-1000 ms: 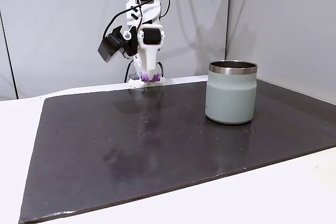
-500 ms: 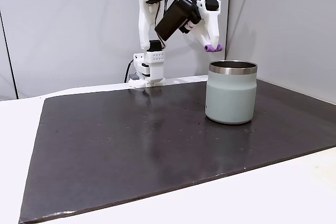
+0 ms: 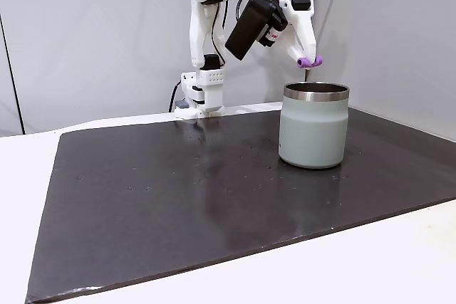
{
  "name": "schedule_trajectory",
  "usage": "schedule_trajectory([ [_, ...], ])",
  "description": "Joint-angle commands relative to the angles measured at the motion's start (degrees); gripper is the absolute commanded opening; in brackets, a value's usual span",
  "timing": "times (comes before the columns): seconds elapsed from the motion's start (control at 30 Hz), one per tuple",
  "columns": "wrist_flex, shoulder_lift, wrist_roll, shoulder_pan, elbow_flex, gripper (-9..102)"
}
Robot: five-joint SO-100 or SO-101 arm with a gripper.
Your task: Grasp a pengrip and put it in the cup.
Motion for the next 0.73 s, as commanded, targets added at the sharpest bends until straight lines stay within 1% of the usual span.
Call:
schedule_trajectory([
  [0.0,-1.6,0.3,0.8,-0.8,-3.6,0],
  [0.03,-1.4,0.3,0.8,-0.8,-3.5,2],
  [0.17,-0.2,0.3,-0.1,-0.7,-3.5,23],
  [0.23,0.1,0.3,-0.3,-0.7,-3.8,26],
  [0.7,1.0,0.4,-1.5,0.7,-3.8,26],
])
